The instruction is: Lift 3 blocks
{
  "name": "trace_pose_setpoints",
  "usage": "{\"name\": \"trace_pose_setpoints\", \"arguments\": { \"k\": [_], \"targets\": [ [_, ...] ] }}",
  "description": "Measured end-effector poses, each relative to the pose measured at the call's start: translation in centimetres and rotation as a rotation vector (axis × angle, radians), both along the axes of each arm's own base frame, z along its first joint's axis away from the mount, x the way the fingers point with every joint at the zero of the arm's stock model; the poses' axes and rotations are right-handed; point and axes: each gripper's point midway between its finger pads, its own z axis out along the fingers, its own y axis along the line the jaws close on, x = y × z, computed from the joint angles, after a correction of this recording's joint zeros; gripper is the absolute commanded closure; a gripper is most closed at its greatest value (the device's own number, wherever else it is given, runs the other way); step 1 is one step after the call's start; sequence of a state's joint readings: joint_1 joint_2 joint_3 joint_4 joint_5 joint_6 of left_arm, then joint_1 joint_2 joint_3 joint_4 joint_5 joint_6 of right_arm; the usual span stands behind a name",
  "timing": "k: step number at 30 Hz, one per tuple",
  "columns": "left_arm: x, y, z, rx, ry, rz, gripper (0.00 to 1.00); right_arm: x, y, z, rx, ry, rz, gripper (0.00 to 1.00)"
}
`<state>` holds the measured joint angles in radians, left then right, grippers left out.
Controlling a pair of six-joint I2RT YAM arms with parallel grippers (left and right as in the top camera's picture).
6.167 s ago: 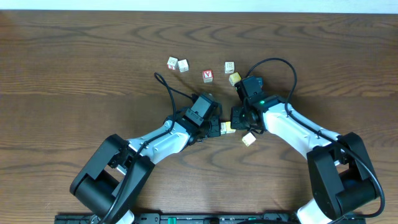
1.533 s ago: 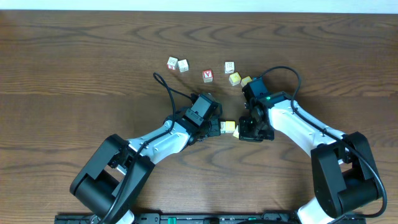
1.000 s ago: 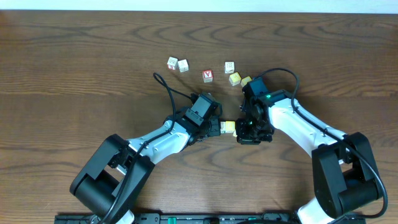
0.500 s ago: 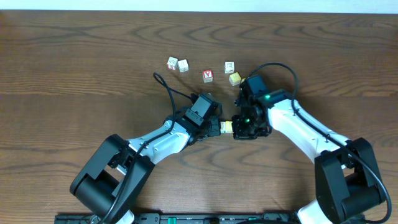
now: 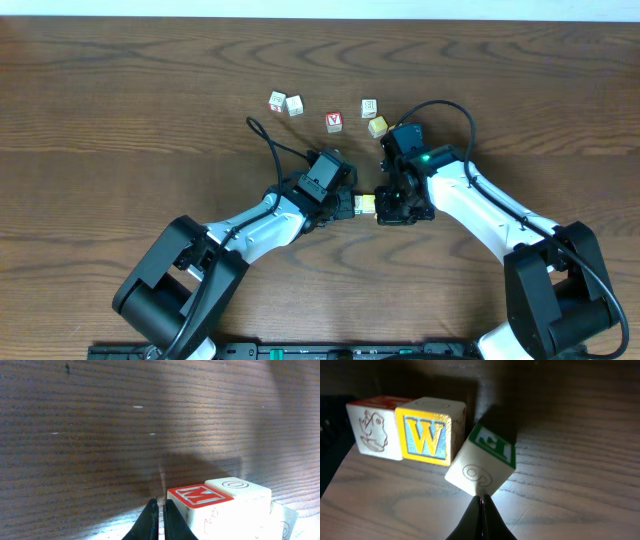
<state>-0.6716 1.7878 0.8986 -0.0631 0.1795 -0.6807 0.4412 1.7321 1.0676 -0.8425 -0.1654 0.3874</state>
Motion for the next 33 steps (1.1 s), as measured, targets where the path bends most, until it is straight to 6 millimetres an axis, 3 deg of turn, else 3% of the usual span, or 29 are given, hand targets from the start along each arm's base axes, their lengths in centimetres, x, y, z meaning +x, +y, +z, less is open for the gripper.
{"name": "trace_pose_setpoints", "arguments": {
  "k": [16,24,33],
  "targets": [
    [0.0,0.0,0.0,0.000,0.000,0.000,0.93,-0.4,2.0,0.5,0.113,0.026,0.028,0.99],
    [0.0,0.0,0.0,0.000,0.000,0.000,0.93,-0.9,0.7,-0.7,0.053,0.024,0.025,0.99],
    [0.0,0.0,0.0,0.000,0.001,0.000,0.93,0.3,0.2,-0.9,0.015,-0.031,0.009,0.99]
  ]
}}
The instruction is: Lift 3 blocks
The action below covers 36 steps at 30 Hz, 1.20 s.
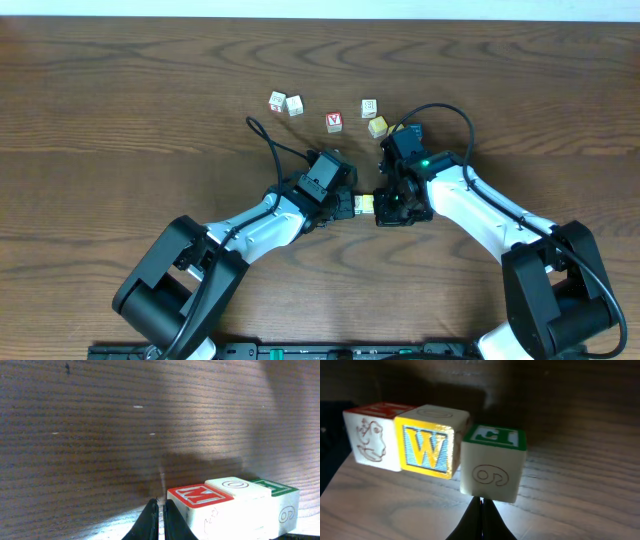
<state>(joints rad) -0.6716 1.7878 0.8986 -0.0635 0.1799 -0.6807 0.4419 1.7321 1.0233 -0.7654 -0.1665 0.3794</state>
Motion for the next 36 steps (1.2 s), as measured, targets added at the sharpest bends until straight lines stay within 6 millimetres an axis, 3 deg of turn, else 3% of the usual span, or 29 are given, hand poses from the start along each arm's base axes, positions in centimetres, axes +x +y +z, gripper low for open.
{"name": "trace_pose_setpoints", "arguments": {
  "k": [15,23,28,36],
  "targets": [
    [-0.1,0.1,0.0,0.002,0.003,0.000,0.93,0.8,-1.8,-0.2,-0.089,-0.035,-0.042,0.99],
    [-0.1,0.1,0.0,0.002,0.003,0.000,0.93,2.4,-4.6,-0.2,-0.092,-0.047,-0.146,0.99],
    [-0.1,0.1,-0.1,0.003,0.003,0.000,0.93,2.4,-3.9,0.0,-0.019,-0.022,-0.159,0.99],
    [-0.1,0.1,-0.1,0.004,0.004,0.000,0.93,0.0,-2.2,0.3,0.085,0.091,-0.129,0.99]
  ]
}}
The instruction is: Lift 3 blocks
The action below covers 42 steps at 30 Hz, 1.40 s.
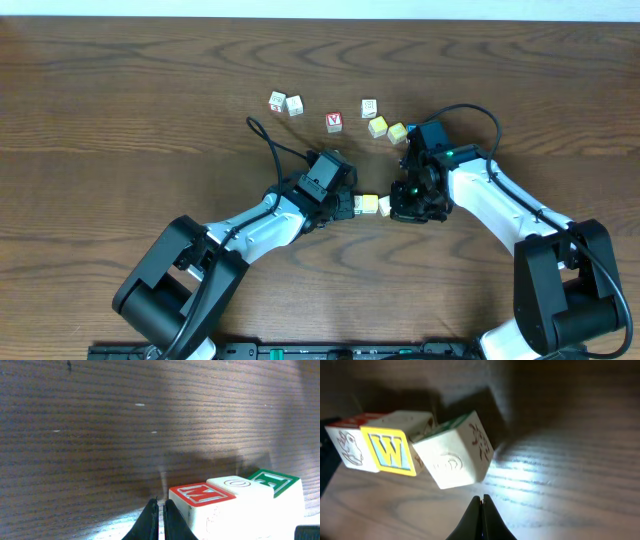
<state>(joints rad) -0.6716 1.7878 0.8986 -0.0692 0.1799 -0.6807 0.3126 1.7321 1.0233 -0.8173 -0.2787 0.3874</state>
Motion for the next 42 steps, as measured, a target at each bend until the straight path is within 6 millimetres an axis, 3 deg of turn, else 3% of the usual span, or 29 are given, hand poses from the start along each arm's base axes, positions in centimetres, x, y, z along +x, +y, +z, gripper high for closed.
{"name": "trace_pose_setpoints", "arguments": {
  "k": [18,42],
  "targets": [
    [0.0,0.0,0.0,0.000,0.000,0.000,0.93,0.6,0.0,-0.1,-0.030,-0.027,-0.033,0.99],
    [0.0,0.0,0.0,0.000,0.000,0.000,0.93,3.8,-0.2,0.0,-0.061,-0.160,-0.072,0.99]
  ]
}}
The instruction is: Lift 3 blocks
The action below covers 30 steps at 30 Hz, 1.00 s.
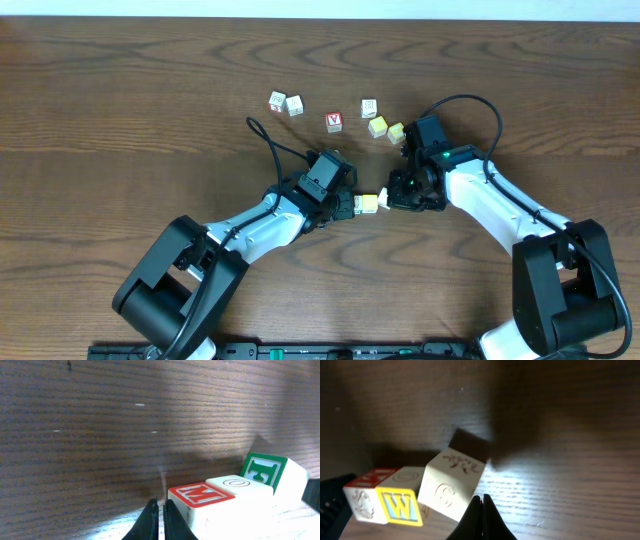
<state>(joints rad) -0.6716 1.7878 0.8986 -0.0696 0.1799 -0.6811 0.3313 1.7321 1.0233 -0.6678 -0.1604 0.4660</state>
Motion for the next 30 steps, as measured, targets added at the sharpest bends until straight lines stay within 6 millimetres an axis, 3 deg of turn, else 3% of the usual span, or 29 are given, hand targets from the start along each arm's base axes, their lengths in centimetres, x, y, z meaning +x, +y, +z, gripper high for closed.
{"name": "trace_pose_setpoints", "arguments": {
  "k": [9,17,23,30],
  "targets": [
    [0.0,0.0,0.0,0.000,0.000,0.000,0.92,1.1,-1.1,0.4,-0.042,-0.037,0.005,0.99],
    [0.0,0.0,0.0,0.000,0.000,0.000,0.93,5.8,-0.7,2.9,-0.007,-0.207,0.008,0.99],
    [0.0,0.0,0.0,0.000,0.000,0.000,0.93,6.3,0.8,3.1,0.007,-0.246,0.044,0.99],
    [0.0,0.0,0.0,0.000,0.000,0.000,0.93,5.4,2.0,1.0,0.000,-0.192,0.074,0.99]
  ]
}}
